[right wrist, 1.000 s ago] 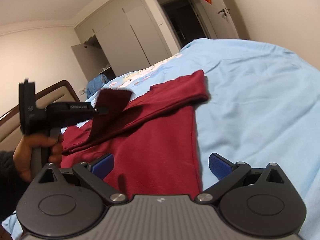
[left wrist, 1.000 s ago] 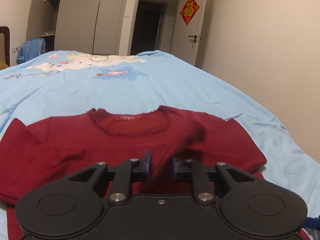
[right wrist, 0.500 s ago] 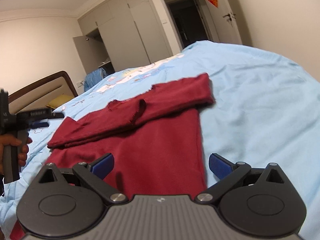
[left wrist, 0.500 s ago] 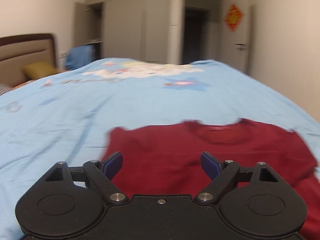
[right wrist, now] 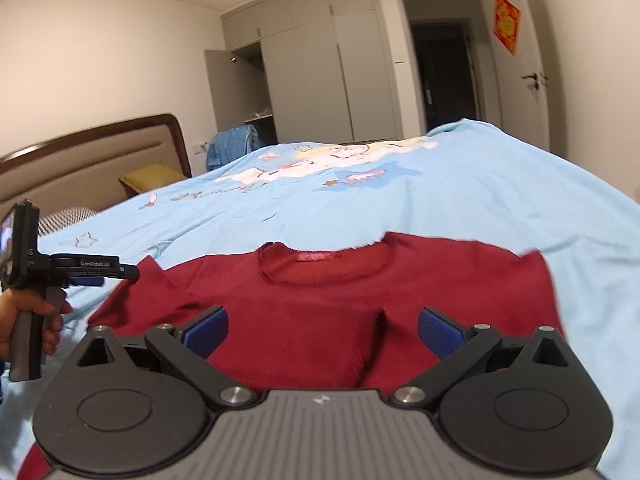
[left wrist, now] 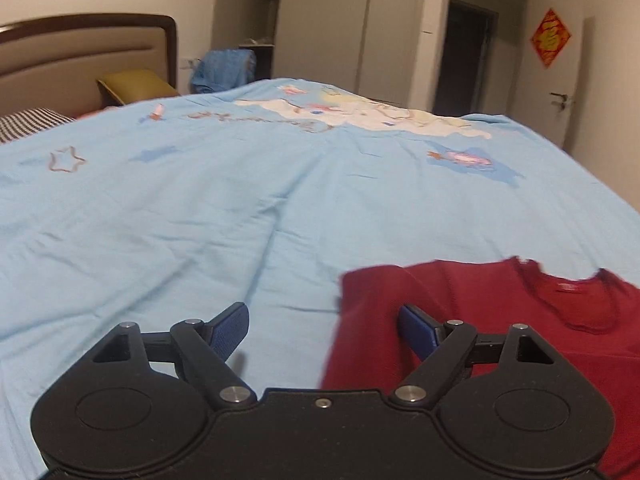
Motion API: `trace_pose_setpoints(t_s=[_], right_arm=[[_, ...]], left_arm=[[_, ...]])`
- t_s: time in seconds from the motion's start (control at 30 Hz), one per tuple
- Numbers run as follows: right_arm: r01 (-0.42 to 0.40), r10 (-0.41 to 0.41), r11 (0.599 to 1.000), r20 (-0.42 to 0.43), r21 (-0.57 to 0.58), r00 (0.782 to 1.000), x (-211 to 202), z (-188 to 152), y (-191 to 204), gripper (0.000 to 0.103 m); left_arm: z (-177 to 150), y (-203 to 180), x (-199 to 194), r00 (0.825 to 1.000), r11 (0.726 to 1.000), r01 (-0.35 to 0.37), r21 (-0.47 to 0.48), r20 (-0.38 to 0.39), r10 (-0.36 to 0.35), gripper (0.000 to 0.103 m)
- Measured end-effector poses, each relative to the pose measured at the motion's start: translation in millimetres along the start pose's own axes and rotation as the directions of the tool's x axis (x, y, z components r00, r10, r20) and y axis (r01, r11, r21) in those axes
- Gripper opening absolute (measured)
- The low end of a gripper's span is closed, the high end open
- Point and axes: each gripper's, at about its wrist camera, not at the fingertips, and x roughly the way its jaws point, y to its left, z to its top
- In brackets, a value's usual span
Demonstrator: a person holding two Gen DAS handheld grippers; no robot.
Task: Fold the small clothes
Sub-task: 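Press the sweater's side edge inward with the left tool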
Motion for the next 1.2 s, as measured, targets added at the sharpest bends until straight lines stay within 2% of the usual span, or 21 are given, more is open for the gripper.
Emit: trace_pose_setpoints(t_s=[0.13,0.23,0.27,0.37,0.5,0.57,0.63,0.73,0.83,0.97,1.07,1.2], right_arm=[[0.042,-0.045,0.998,-0.051,-0.046,0.998,35,-2,7,0.103],[0.083,-0.089,0.995,-0.119,-0.055,0.989,54,-15,5,0.103],[0.09,-0.096,0.995,-0.139,-0.05,0.986,58,-21,4,0.103],[0.091,-0.096,0.995,-0.126,-0.049,0.987,59,-31,2,0.103],[0.089,-0.095,0.995,-0.117,-0.05,0.989,55,-35,1,0.103],[0.088,-0.092,0.995,-0.109,-0.043,0.99,53,-37,0,0.103],[0.09,-0.094,0.995,-0.102,-0.041,0.99,53,-39,0,0.103],[0.096,-0.1,0.994,-0.097,-0.045,0.99,53,-40,1,0.103],[0.093,-0.097,0.995,-0.105,-0.042,0.99,55,-40,0,0.103],[0.083,-0.086,0.996,-0.121,-0.03,0.989,44,-36,-4,0.103],[0.085,-0.088,0.996,-0.118,-0.03,0.989,21,-35,-9,0.103],[0.101,-0.109,0.992,-0.13,-0.07,0.986,-18,-45,-15,0.103]], left_arm=[[-6,20,19,0.992,0.993,-0.11,-0.052,-0.065,0.107,0.081],[-14,28,23,0.989,0.991,-0.133,-0.031,-0.07,0.131,0.08],[-14,29,22,0.989,0.991,-0.131,-0.03,-0.067,0.128,0.08],[-12,29,12,0.991,0.991,-0.122,-0.048,-0.051,0.12,0.081],[-12,27,-13,0.998,0.995,-0.057,-0.081,0.001,0.057,0.086],[-17,22,-28,0.999,0.998,-0.007,-0.06,0.034,0.009,0.091],[-26,15,-36,1.0,1.0,0.014,-0.001,0.028,-0.014,0.093],[-42,5,-33,0.999,0.992,-0.039,0.116,-0.016,0.041,0.093],[-47,10,-27,0.998,0.995,-0.056,0.081,-0.03,0.059,0.097],[-46,8,-32,0.996,0.992,-0.077,0.099,-0.027,0.08,0.097],[-47,7,-52,0.996,0.991,-0.082,0.106,-0.013,0.083,0.1],[-61,8,-90,0.999,0.994,-0.051,0.1,0.004,0.05,0.102]])
